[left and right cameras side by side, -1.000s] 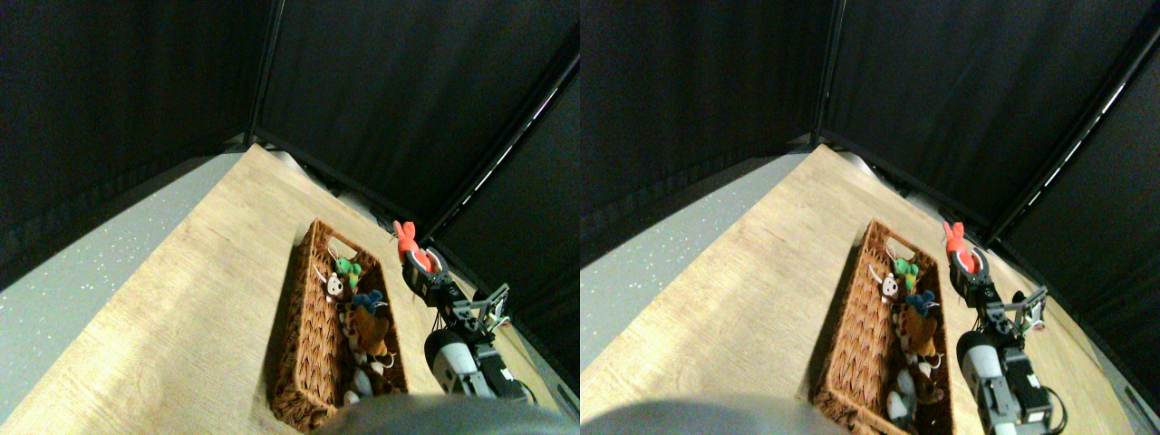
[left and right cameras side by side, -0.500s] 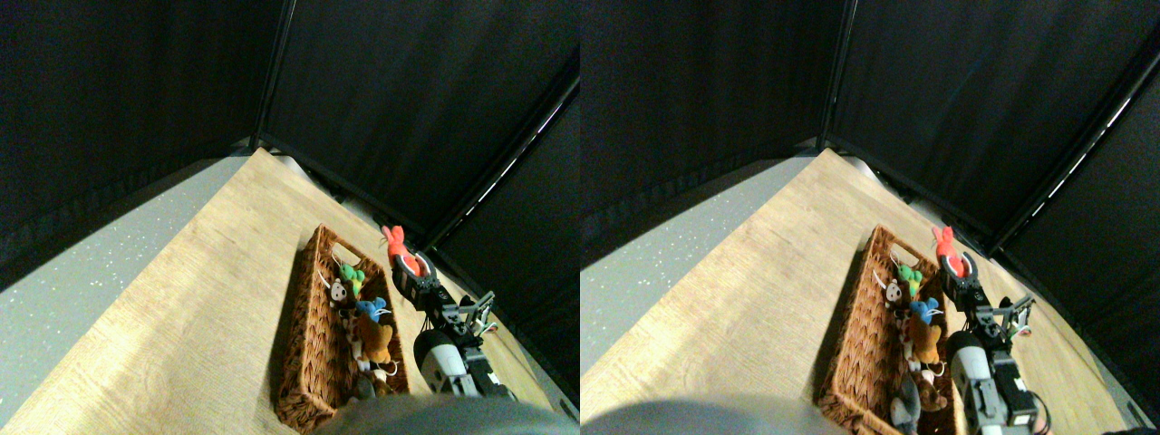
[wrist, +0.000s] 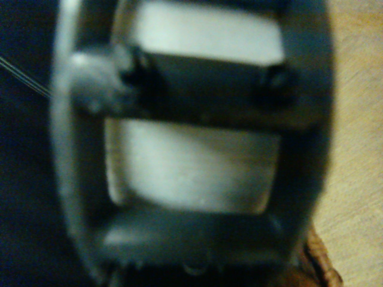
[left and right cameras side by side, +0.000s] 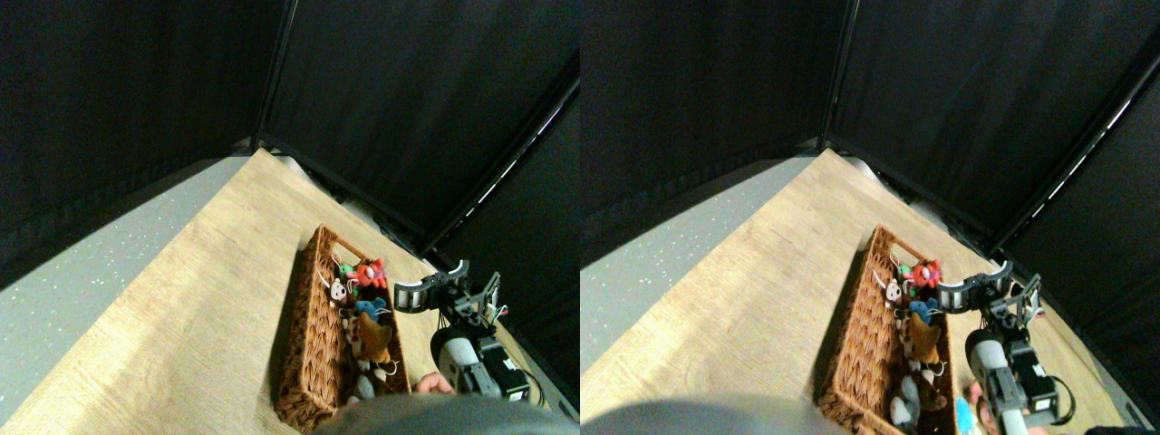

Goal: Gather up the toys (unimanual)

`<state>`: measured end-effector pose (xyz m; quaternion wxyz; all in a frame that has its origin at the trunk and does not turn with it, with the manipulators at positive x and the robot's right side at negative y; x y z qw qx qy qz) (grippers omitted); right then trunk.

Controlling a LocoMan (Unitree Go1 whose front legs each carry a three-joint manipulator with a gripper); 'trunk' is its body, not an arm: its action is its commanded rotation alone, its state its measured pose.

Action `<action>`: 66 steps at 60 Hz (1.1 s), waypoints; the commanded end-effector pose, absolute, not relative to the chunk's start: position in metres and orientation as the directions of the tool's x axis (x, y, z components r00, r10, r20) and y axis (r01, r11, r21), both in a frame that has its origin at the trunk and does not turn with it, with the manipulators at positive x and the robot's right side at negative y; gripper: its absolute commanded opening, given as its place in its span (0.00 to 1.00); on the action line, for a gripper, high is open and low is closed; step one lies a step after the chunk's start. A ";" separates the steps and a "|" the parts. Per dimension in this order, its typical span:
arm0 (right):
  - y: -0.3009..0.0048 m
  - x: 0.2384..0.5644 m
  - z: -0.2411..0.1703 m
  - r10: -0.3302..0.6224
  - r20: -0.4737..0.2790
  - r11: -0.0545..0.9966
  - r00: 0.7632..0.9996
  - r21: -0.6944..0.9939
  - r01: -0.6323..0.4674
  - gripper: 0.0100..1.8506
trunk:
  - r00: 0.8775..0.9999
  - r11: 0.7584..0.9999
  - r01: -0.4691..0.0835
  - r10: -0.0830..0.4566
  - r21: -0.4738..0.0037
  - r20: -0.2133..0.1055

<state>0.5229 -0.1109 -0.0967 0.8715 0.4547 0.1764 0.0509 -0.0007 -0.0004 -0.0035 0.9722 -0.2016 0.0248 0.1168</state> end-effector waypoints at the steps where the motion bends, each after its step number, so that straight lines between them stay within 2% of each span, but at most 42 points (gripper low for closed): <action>1: -0.119 0.528 -0.090 0.211 -0.188 0.585 0.959 0.810 0.030 0.82 | 0.973 0.898 -0.231 0.209 -0.374 -0.100; 5: -0.132 0.532 -0.093 0.192 -0.187 0.582 0.963 0.812 0.042 0.79 | 0.975 0.905 -0.221 0.196 -0.364 -0.104; 8: -0.146 0.531 -0.096 0.109 -0.161 0.588 0.981 0.806 0.067 0.74 | 0.976 0.909 -0.215 0.189 -0.358 -0.106; 10: -0.146 0.531 -0.096 0.109 -0.161 0.588 0.981 0.806 0.067 0.74 | 0.977 0.911 -0.211 0.184 -0.354 -0.108; 13: -0.165 0.528 -0.099 0.040 -0.135 0.575 0.990 0.813 0.088 0.73 | 0.979 0.921 -0.196 0.167 -0.338 -0.113; 20: -0.192 0.517 -0.107 -0.050 -0.105 0.528 0.993 0.842 0.115 0.62 | 0.982 0.934 -0.174 0.142 -0.313 -0.123; 31: -0.210 0.492 -0.118 -0.121 -0.084 0.504 0.989 0.853 0.134 0.62 | 0.986 0.952 -0.137 0.103 -0.275 -0.133; 40: -0.216 0.478 -0.119 -0.125 -0.064 0.501 0.990 0.857 0.119 0.61 | 0.987 0.960 -0.119 0.087 -0.253 -0.136; 43: -0.220 0.475 -0.120 -0.109 -0.046 0.488 0.993 0.868 0.094 0.55 | 0.987 0.962 -0.115 0.082 -0.248 -0.137; 51: -0.224 0.465 -0.123 -0.153 -0.016 0.458 0.988 0.885 0.085 0.41 | 0.987 0.965 -0.107 0.075 -0.239 -0.139; 61: -0.232 0.459 -0.129 -0.176 -0.036 0.414 0.984 0.904 0.107 0.31 | 0.987 0.966 -0.105 0.073 -0.236 -0.141; 66: -0.234 0.458 -0.136 -0.157 -0.049 0.396 0.986 0.912 0.108 0.27 | 0.987 0.966 -0.105 0.073 -0.236 -0.141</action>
